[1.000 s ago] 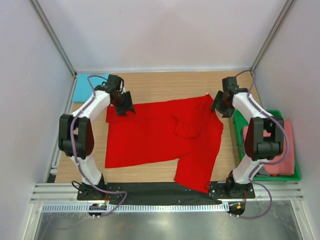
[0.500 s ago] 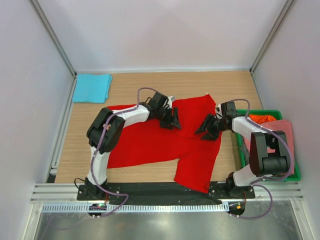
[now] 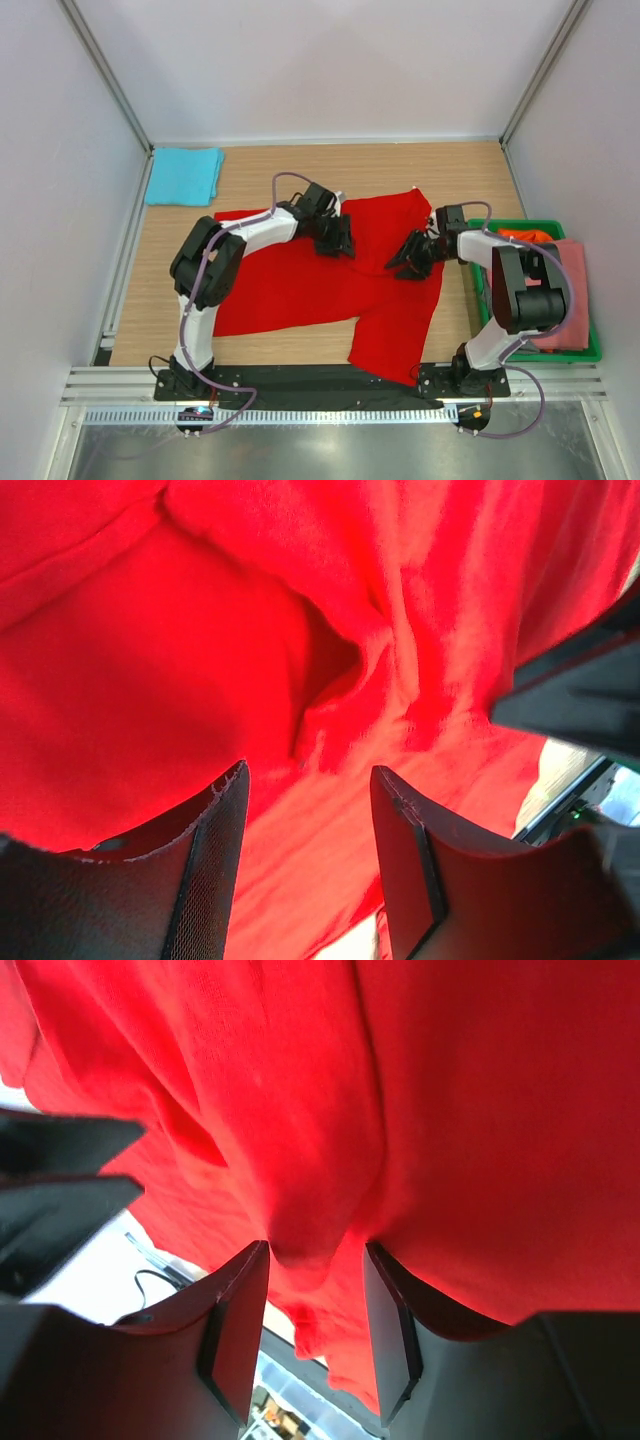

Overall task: Fold and stack the t-shirts
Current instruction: Fold the tshirt

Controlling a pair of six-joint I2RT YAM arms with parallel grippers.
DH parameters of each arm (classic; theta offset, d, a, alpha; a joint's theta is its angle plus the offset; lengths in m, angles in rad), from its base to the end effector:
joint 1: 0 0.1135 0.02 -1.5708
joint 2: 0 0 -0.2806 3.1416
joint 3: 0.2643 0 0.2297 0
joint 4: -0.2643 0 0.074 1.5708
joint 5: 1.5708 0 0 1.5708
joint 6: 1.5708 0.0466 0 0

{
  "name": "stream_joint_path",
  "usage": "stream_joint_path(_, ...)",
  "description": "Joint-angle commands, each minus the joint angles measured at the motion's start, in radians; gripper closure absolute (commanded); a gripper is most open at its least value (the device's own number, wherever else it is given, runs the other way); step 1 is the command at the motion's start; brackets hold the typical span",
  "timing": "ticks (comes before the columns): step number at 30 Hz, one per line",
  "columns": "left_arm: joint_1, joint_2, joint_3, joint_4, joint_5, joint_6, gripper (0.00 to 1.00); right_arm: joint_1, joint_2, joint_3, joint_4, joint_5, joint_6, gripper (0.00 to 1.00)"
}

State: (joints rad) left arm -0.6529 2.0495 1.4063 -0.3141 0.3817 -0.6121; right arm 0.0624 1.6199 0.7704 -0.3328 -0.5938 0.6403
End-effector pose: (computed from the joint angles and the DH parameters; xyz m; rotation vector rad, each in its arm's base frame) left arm 0.3311 -0.2751 0.1817 0.2216 2.7122 -0.9319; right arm 0.2658 0.0427 0.1627 0.6399 2.7471 0.9994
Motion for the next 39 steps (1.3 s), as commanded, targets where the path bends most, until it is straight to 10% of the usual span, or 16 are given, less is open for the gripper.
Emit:
stream_joint_path(1,-0.004,-0.097,0.039,-0.052,-0.032,0.044,0.47,0.022,0.030,0.101,0.077,-0.015,0.057,0.52)
stream_joint_path(7,0.013,-0.106,0.063,-0.100,-0.029,0.054,0.47,0.125,0.150,0.349,0.176,-0.035,0.199,0.47)
stream_joint_path(12,0.039,-0.072,0.092,-0.091,0.068,0.029,0.45,0.093,0.097,0.423,-0.121,0.147,-0.053,0.34)
stream_joint_path(22,0.045,-0.028,0.099,-0.080,0.106,-0.020,0.51,0.088,0.101,0.331,-0.068,0.107,0.103,0.47)
stream_joint_path(32,0.088,-0.091,-0.015,-0.042,0.091,-0.049,0.55,0.270,0.332,0.789,-0.563,0.518,0.333,0.37)
stream_joint_path(39,0.114,-0.156,-0.098,-0.016,0.085,-0.018,0.55,0.327,0.486,1.038,-0.799,0.746,0.469,0.54)
